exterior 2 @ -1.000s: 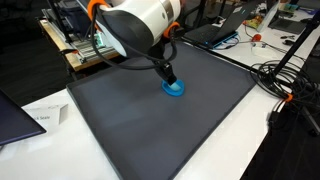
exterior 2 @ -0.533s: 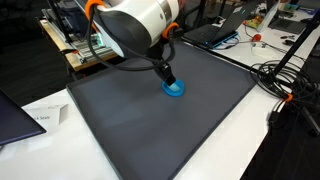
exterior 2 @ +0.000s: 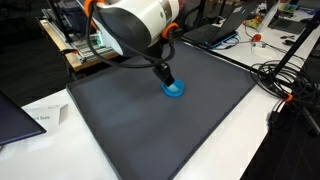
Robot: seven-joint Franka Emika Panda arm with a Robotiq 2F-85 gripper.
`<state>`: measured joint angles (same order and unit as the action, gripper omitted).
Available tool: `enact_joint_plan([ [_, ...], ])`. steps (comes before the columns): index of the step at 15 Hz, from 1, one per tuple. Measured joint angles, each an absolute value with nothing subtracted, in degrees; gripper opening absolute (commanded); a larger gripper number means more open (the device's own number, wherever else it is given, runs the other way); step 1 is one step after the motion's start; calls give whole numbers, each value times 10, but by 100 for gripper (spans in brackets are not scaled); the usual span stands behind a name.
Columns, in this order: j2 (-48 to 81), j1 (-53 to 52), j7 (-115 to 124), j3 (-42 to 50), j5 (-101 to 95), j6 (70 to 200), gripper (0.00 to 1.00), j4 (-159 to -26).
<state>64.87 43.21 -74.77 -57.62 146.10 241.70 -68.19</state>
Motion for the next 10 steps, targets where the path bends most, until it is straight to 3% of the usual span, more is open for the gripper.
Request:
enact_joint_plan([
  [10,634,422,-770,-575,1458,2415,22,-691],
])
